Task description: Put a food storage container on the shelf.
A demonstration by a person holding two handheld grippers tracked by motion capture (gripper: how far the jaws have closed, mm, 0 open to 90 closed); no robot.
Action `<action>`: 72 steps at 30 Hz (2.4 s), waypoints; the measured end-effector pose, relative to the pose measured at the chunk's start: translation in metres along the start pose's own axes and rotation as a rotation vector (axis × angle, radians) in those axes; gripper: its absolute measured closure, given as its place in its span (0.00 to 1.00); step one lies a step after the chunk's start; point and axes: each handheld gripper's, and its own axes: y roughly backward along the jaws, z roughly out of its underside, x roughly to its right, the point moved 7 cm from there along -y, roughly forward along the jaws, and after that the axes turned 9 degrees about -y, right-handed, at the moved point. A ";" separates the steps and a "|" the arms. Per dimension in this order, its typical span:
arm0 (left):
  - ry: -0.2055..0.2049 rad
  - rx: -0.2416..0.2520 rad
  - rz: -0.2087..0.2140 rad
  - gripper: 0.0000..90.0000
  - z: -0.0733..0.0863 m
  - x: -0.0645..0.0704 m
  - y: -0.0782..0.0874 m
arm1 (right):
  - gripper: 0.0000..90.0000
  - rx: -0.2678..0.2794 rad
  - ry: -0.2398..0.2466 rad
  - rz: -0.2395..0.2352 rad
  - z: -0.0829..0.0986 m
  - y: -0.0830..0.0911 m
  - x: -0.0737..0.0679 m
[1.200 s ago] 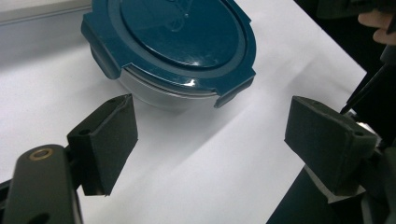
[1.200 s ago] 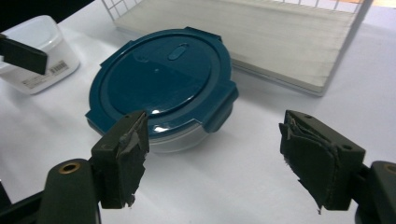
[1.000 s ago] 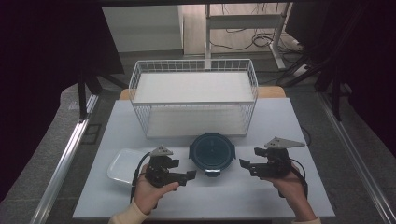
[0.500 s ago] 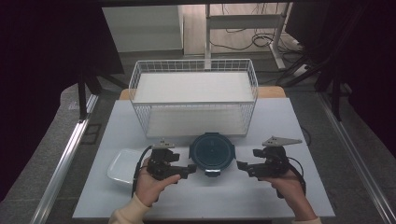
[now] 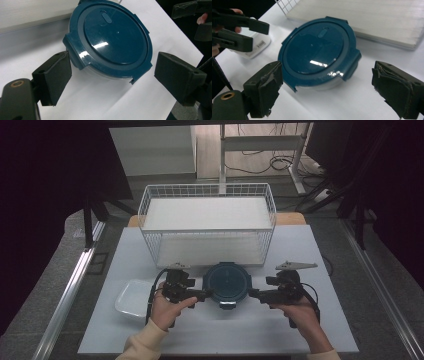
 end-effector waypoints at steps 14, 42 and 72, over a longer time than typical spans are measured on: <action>0.057 -0.022 0.006 0.16 -0.008 -0.014 -0.019 | 0.08 -0.035 -0.079 -0.006 -0.006 -0.026 0.003; 0.230 -0.065 0.136 0.14 -0.003 -0.040 -0.053 | 0.06 -0.142 -0.294 -0.072 0.003 -0.076 0.026; 0.354 -0.062 0.198 0.32 0.005 -0.035 -0.061 | 0.27 -0.167 -0.471 -0.110 0.011 -0.078 0.028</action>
